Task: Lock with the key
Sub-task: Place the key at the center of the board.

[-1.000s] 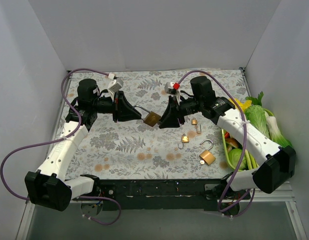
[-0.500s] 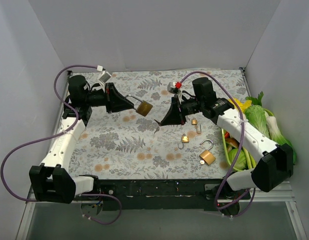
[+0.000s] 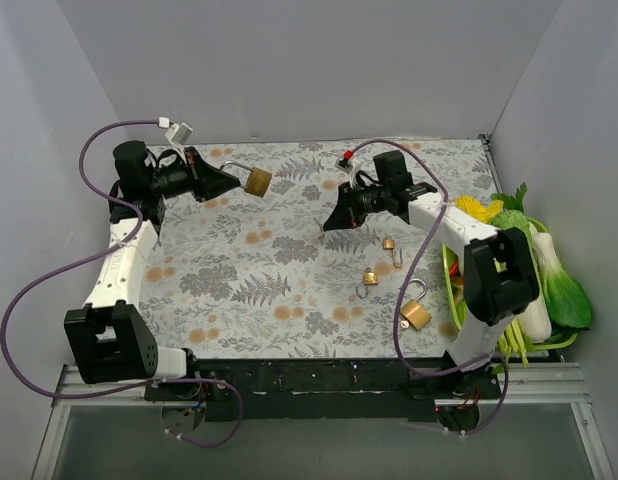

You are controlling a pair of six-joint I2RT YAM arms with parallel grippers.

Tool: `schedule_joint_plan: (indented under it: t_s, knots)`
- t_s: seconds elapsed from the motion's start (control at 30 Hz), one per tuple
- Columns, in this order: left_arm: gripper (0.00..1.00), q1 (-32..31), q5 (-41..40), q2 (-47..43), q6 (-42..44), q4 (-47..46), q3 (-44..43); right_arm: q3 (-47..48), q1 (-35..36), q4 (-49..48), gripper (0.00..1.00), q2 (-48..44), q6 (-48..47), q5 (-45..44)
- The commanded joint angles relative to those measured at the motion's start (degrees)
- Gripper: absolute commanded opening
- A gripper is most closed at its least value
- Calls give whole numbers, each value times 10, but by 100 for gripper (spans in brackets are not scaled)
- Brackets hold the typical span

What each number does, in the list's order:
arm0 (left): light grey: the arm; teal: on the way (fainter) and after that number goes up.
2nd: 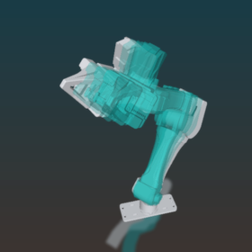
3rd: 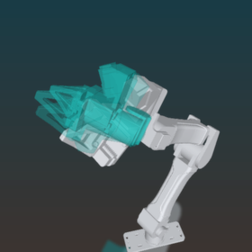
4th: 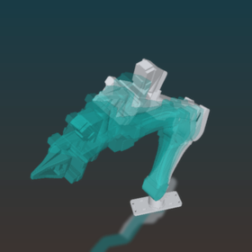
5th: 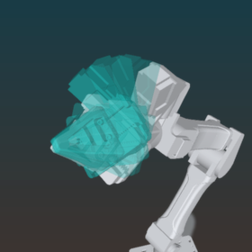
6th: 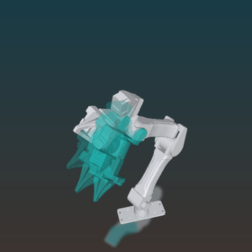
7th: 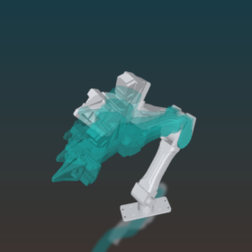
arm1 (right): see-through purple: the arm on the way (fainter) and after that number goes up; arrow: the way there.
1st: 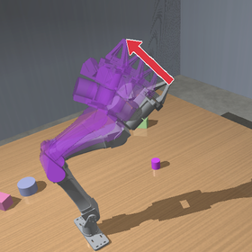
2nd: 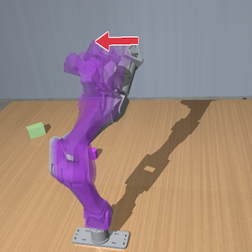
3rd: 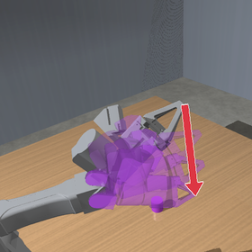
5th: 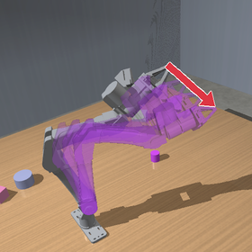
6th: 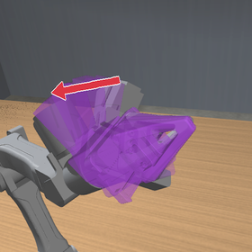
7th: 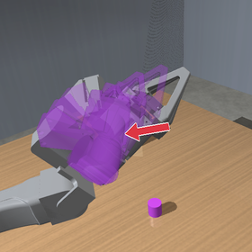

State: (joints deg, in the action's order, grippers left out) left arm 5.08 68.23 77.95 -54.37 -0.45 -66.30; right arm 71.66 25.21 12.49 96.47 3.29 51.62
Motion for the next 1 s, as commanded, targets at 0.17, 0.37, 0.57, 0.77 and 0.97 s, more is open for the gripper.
schedule_joint_plan:
  t_s: [0.17, 0.37, 0.57, 0.77, 0.97]
  knots:
    - [0, -2, -51, -53, 125, 177, -8, 161, -26, -66, 1, 192, 43, -118]
    - [0, -2, -68, -76, 164, 229, 7, 259, -31, -83, 1, 296, 47, -126]
    - [0, -2, -74, -77, 175, 248, 20, 356, -39, -95, 1, 382, 44, -146]
    - [0, -2, -79, -79, 176, 246, 31, 393, -41, -148, 1, 420, 61, -212]
    - [0, -2, -85, -91, 182, 251, 45, 421, -46, -177, 1, 442, 46, -276]
